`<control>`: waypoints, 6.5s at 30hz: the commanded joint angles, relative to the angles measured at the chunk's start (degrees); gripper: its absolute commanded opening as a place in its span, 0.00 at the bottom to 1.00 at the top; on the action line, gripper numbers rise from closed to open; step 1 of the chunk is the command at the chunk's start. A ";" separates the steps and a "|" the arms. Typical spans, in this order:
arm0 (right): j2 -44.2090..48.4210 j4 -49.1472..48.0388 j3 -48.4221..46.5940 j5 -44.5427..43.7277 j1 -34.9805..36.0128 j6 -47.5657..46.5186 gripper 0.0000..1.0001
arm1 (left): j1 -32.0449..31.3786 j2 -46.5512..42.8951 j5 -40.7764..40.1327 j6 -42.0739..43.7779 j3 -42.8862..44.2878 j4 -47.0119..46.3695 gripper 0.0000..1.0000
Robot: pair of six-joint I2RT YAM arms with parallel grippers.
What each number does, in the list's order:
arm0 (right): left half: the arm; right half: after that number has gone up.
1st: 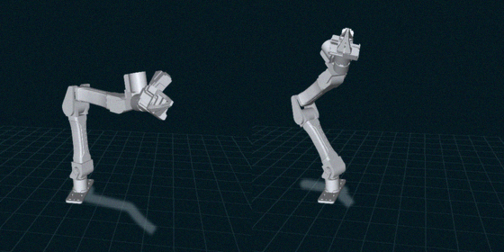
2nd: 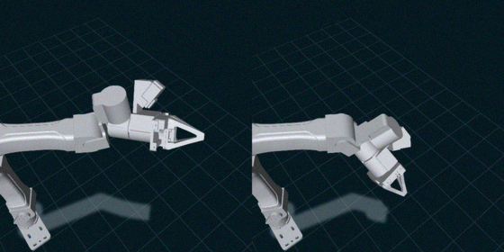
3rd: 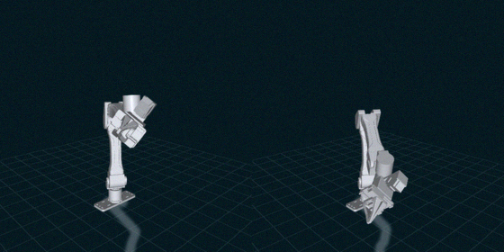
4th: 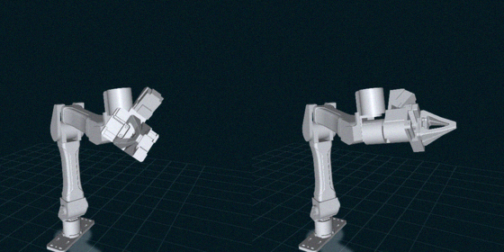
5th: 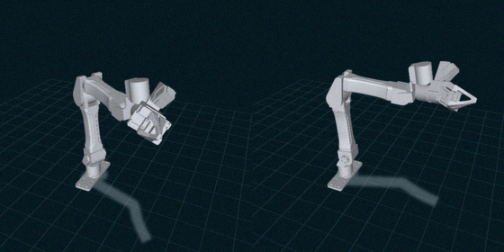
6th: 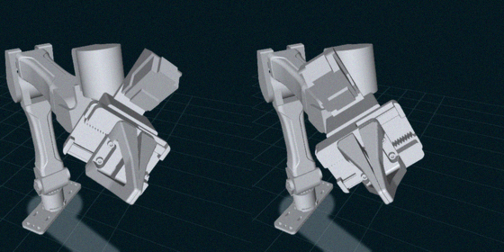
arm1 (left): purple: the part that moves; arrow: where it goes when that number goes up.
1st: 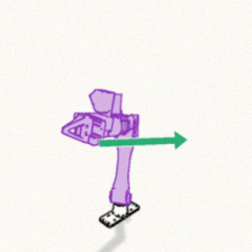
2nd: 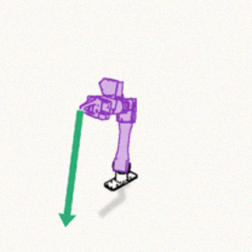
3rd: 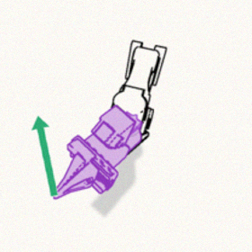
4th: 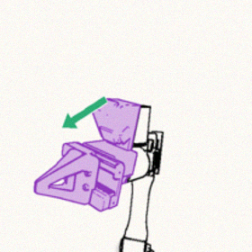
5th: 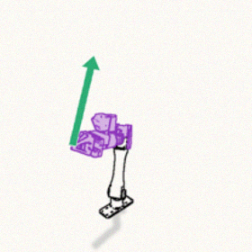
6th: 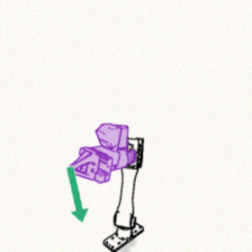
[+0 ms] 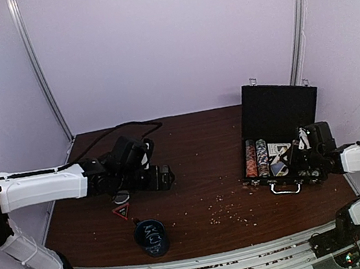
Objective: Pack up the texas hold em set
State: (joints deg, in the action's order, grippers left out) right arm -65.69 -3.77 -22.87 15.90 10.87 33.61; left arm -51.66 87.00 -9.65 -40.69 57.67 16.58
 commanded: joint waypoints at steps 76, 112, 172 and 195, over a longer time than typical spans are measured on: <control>-12.90 27.40 -18.66 -10.62 0.82 -1.93 0.29 | 13.69 -10.13 -1.38 -10.32 -8.02 16.07 0.94; -10.13 29.51 -25.18 -8.34 0.73 0.68 0.41 | 23.40 10.86 2.31 0.65 -0.91 12.77 0.87; -27.17 0.30 -29.91 36.60 19.98 17.17 0.64 | -7.75 23.07 15.12 13.82 26.71 -1.99 0.50; -23.99 13.53 -33.22 20.48 14.20 9.54 0.00 | -5.99 11.59 -0.32 5.70 16.55 -0.19 0.90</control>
State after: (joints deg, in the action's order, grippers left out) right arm -96.27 6.42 -57.71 46.46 31.48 45.23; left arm -59.24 106.26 -2.94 -29.61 79.22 16.75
